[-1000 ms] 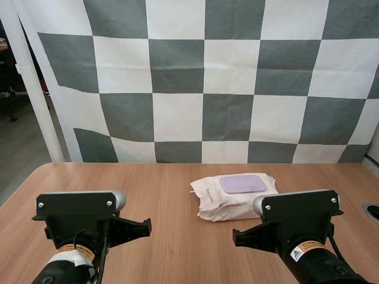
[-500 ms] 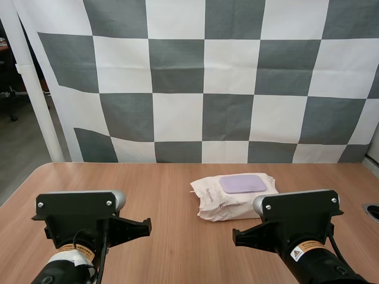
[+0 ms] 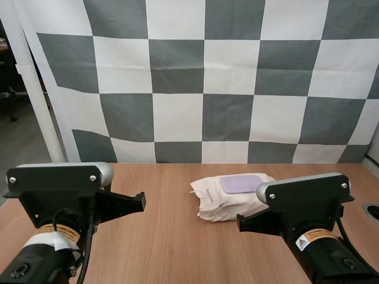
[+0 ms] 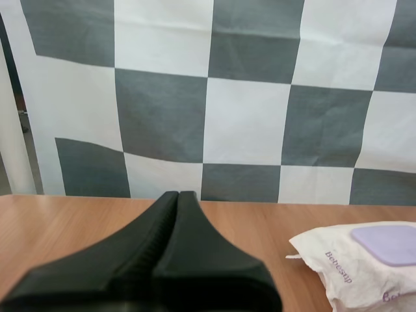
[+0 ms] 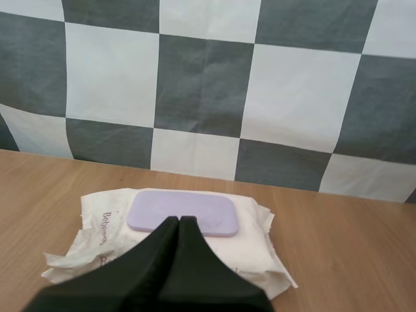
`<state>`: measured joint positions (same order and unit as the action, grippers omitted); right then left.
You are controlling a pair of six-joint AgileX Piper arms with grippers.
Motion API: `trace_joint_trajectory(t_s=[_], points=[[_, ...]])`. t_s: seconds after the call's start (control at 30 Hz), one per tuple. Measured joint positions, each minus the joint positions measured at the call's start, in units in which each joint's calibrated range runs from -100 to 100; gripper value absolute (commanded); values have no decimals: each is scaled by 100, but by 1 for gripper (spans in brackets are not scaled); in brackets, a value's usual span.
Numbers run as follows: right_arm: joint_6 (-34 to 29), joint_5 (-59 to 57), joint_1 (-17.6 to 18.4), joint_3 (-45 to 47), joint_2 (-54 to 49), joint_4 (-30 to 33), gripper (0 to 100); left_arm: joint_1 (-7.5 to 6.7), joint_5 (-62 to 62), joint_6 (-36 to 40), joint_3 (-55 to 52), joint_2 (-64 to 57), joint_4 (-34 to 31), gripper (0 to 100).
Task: Open the wet wipes lid
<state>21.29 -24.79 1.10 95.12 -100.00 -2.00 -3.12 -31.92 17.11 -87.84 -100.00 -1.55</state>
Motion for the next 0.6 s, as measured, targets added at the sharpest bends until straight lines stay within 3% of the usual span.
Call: trace_joint_trajectory(t_s=[0.2, 0.43, 0.6], points=[[0, -734, 0, -861, 0, 231, 0, 0, -484, 0, 672, 0, 59, 0], [0, -2807, 0, -2252, 0, 287, 0, 0, -1934, -27, 1565, 0, 387, 0], [345, -3780, 0, -3056, 0, 310, 0, 0, -2102, -593, 1844, 0, 207, 0]])
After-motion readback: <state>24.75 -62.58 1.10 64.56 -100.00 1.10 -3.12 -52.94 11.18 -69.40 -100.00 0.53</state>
